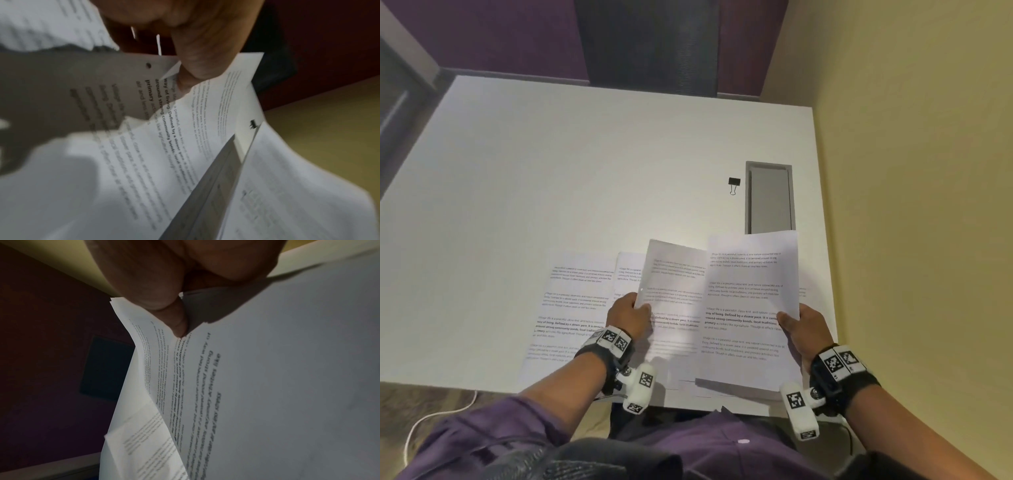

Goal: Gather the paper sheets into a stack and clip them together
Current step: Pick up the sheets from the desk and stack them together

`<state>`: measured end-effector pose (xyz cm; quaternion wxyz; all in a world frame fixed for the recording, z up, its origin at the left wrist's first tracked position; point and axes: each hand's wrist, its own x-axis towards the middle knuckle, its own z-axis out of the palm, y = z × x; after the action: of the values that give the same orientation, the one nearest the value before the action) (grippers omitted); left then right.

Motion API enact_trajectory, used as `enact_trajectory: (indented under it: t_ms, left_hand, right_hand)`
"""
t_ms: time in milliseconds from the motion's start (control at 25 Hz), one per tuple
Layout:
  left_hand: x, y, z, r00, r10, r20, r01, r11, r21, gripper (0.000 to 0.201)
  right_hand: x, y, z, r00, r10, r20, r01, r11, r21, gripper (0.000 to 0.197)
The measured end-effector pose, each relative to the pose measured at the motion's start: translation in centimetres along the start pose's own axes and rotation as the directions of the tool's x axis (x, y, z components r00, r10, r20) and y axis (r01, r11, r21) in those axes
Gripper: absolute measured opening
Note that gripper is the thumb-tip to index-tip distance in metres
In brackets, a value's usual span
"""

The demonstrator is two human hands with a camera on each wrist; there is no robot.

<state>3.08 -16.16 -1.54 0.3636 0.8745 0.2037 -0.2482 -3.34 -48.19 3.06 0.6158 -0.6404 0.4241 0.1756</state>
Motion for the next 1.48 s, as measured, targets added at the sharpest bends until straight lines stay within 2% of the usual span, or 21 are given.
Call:
enact_trajectory:
  t_ms: [160,280,400,440,480,520,600,640,720,840,1000,1080,1200,1280,1360,1480]
  left_hand:
    - [1.1,0.1,-6.6,0.992,0.069,-0.108,-0.086,0.984,-0.155,0.014]
    - [0.9,0.3,-12.0,0.989,0.081,-0.126,-0.12,0.933,-0.338,0.014]
    - [-0.1,1.2,-14.4,0.997,0.067,0.029,-0.037,0.807,-0.59,0.011]
    - [-0.2,1.2,-14.2,0.993,0.058,0.105,0.019,0.787,-0.617,0.025]
    - [0.0,0.9,-13.7,0.983,0.045,0.177,0.066,0.815,-0.576,0.043]
    - [-0.2,0.7,-12.8,0.969,0.059,0.24,0.084,0.834,-0.545,0.051]
    - [-1.4,1.5,-10.9,0.964,0.098,0.246,0.045,0.855,-0.517,0.03]
    - [-1.8,1.8,-10.1,0.973,0.098,0.209,0.017,0.873,-0.488,0.018]
    - [-2.3,2.1,-9.3,0.988,0.104,0.114,-0.047,0.905,-0.422,0.016]
    - [-2.2,1.0,-9.6,0.989,0.148,0.016,-0.137,0.946,-0.293,0.044]
    - [0.0,-2.0,-9.4,0.968,0.203,0.149,-0.155,0.946,-0.285,0.087]
    - [-0.3,-2.0,-9.9,0.95,0.223,0.22,-0.158,0.948,-0.278,0.093]
    - [-1.2,-1.4,-9.9,0.925,0.268,0.27,-0.172,0.928,-0.33,0.086]
    - [-2.0,-0.4,-10.2,0.915,0.268,0.302,-0.144,0.915,-0.376,0.09]
    - [-2.6,0.5,-10.5,0.913,0.217,0.346,-0.042,0.893,-0.448,0.09]
    - [-3.3,1.8,-11.1,0.941,0.117,0.318,0.053,0.876,-0.479,0.084]
  right_hand:
    - [0.2,-0.5,1.5,0.999,-0.021,0.024,0.022,1.0,-0.004,0.017]
    - [0.2,-1.2,3.1,0.999,-0.036,0.041,0.037,0.999,-0.02,0.013]
    - [-0.4,-1.8,5.3,0.997,-0.044,0.069,0.044,0.999,0.002,0.014]
    - [-0.6,-2.0,6.1,0.995,-0.048,0.082,0.046,0.999,0.024,0.016]
    - [-1.0,-2.1,7.1,0.994,-0.054,0.098,0.049,0.998,0.046,0.017]
    - [-1.5,-2.3,8.1,0.991,-0.062,0.116,0.054,0.996,0.07,0.018]
    - [-2.5,-2.5,10.0,0.981,-0.097,0.169,0.086,0.993,0.075,0.018]
    - [-3.0,-2.6,10.8,0.974,-0.111,0.2,0.103,0.993,0.052,0.018]
    - [-4.0,-2.7,12.2,0.961,-0.116,0.25,0.108,0.993,0.046,0.019]
    - [-4.9,-2.3,13.5,0.947,-0.102,0.304,0.06,0.988,0.145,0.025]
    - [-6.4,-1.9,14.6,0.915,-0.104,0.389,0.018,0.976,0.219,0.028]
    - [-6.9,-1.8,14.8,0.894,-0.115,0.434,0.009,0.971,0.239,0.038]
    - [-7.0,-1.0,14.9,0.883,-0.139,0.449,0.018,0.964,0.264,0.045]
    - [-6.9,-0.9,14.7,0.884,-0.147,0.444,0.016,0.959,0.284,0.043]
    - [-6.7,-1.1,14.3,0.877,-0.162,0.453,0.021,0.954,0.3,0.04]
    - [-6.6,-1.7,13.5,0.843,-0.189,0.504,0.026,0.949,0.313,0.046]
